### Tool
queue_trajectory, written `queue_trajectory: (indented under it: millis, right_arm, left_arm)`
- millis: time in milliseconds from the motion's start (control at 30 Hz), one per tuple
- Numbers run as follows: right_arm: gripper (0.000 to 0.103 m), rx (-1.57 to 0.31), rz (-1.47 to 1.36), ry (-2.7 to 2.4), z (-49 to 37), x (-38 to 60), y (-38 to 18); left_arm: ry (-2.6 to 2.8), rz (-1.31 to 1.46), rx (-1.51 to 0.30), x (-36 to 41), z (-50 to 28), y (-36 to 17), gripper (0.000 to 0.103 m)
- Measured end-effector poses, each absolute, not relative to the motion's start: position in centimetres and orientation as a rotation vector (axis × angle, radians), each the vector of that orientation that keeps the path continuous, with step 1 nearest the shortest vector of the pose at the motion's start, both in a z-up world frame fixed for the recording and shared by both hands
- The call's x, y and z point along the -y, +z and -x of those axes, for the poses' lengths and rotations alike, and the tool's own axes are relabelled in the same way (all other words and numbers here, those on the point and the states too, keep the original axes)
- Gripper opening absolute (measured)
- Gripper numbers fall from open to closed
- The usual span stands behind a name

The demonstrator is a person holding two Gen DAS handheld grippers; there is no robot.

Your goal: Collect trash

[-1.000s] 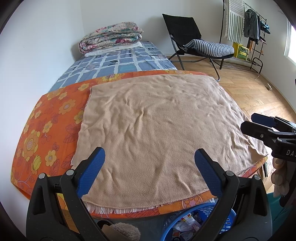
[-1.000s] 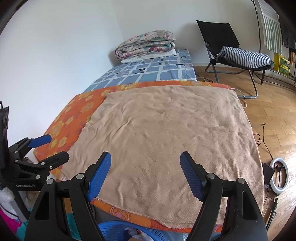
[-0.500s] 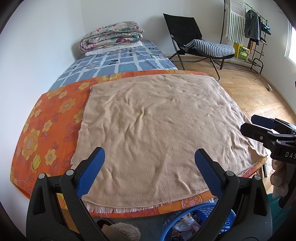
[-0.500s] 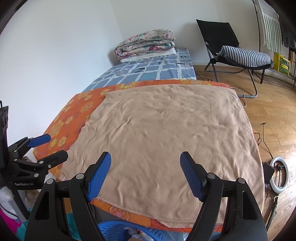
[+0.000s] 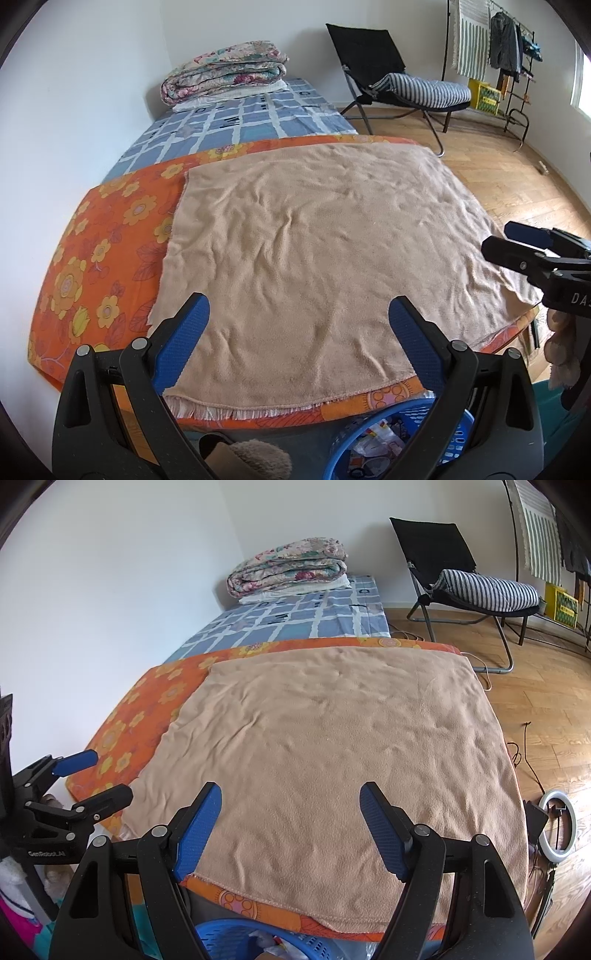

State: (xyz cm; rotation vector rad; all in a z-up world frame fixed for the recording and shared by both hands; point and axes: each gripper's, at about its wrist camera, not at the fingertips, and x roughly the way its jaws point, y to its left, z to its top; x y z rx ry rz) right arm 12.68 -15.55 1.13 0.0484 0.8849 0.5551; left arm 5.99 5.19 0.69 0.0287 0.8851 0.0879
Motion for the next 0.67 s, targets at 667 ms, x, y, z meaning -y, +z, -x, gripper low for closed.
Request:
queue_trajectory:
  millis: [667]
  right_arm:
    - [0.077,-0.902,-0.050,0.555,-12.68,15.54,0.62]
  left_arm:
    - [0.080,0.018,-0.906,-5.51,-6.13,0.92,0.099]
